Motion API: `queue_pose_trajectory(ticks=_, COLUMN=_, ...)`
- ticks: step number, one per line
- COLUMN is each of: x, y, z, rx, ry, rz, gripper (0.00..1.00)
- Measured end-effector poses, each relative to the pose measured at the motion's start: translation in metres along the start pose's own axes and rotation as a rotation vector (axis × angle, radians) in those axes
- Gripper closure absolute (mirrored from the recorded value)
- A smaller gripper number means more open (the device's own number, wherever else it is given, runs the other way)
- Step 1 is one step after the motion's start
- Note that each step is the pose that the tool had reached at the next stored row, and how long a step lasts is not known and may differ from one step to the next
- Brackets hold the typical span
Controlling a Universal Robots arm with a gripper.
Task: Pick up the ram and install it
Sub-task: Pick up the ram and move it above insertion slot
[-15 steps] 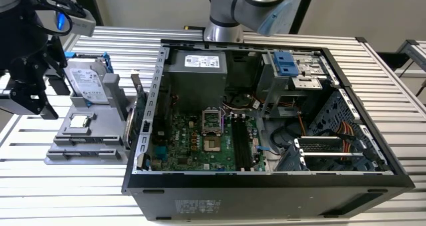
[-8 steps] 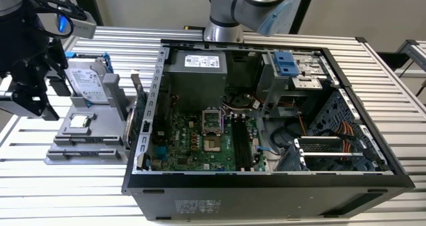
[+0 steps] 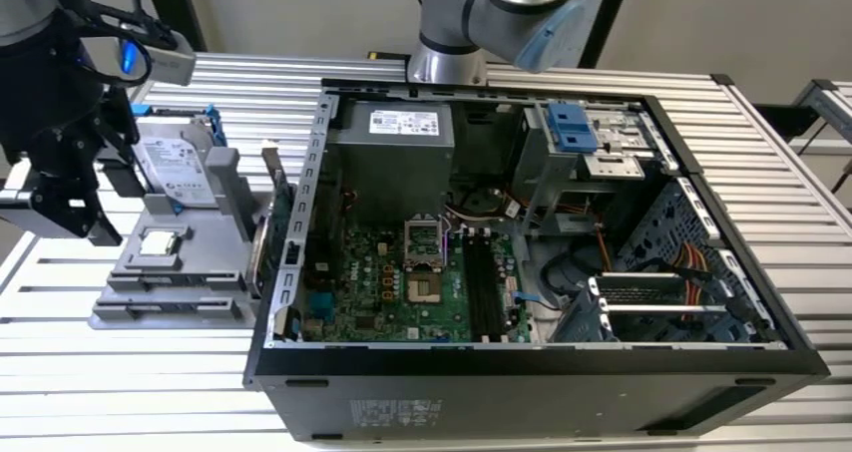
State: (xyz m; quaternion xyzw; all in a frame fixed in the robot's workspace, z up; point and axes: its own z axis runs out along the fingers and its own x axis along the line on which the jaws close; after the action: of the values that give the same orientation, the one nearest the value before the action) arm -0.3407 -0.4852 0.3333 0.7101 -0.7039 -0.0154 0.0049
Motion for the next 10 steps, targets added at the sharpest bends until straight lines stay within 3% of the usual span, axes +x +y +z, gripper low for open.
queue_pose_trajectory(ticks=10, x=0.0002, y=-0.0004, z=0.0126, rx=-0.0001, ry=0.0002, rz=0.000, gripper=0.00)
